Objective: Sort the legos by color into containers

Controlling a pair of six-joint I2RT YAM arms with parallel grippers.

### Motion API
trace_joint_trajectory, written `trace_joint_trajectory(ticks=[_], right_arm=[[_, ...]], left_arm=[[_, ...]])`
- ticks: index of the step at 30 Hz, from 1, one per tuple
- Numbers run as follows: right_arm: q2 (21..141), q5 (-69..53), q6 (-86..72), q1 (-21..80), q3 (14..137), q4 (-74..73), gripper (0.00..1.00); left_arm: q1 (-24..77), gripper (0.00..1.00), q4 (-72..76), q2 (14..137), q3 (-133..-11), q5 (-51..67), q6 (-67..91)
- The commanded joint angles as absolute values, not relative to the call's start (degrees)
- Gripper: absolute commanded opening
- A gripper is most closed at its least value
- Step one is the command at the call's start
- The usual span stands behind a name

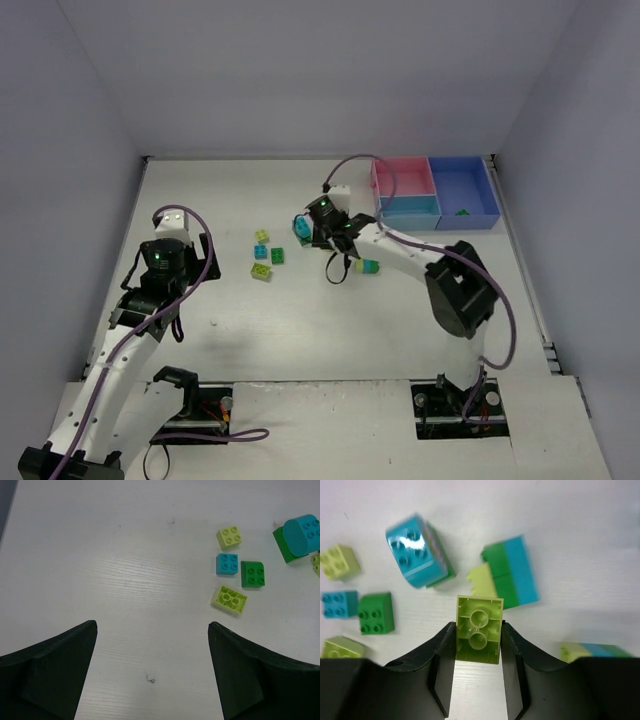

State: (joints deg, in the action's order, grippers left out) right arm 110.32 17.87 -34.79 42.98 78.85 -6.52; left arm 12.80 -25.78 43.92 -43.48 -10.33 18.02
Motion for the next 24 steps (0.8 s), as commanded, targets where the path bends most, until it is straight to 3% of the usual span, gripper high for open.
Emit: trace_joint_trajectory(ticks=[1, 6, 11, 17, 19, 20, 23, 24], right_arm=[[98.71, 19.60, -29.98, 35.70, 79.19, -4.66, 0.00], [97.46, 15.40, -19.70, 24.89, 83.66, -4.57, 0.03], [105.63, 9.76, -17.05, 14.16, 92.70, -3.87, 0.05], [118.11, 6.16, -14.24, 9.67, 102.91, -3.34, 0.20], [121.27, 5.89, -13.54, 9.23, 106.07, -3.34, 0.32], [122.16, 5.19, -12.84, 9.14, 106.95, -3.34, 0.46], [123.40, 2.83, -11.00, 9.23, 109.16, -3.25, 0.69], [122.53, 2.38, -10.64, 9.40, 109.07, -3.25, 0.72]], left_arm=[[13.18, 0.85, -22.67, 44.56, -45.00, -10.11, 17.23], [13.18, 0.85, -22.68, 44.74, -45.09, -10.02, 17.23], [13.18, 0.85, -22.85, 44.65, -45.09, -10.20, 17.23], [13.18, 0.85, -22.76, 44.74, -44.91, -9.67, 17.05], [13.18, 0.85, -22.76, 44.74, -44.91, -9.67, 16.96], [13.18, 0.85, -22.76, 44.56, -44.91, -9.67, 16.96], [13.18, 0.85, -22.94, 44.47, -44.91, -10.02, 16.88], [13.18, 0.85, -22.85, 44.39, -44.91, -10.02, 16.88]])
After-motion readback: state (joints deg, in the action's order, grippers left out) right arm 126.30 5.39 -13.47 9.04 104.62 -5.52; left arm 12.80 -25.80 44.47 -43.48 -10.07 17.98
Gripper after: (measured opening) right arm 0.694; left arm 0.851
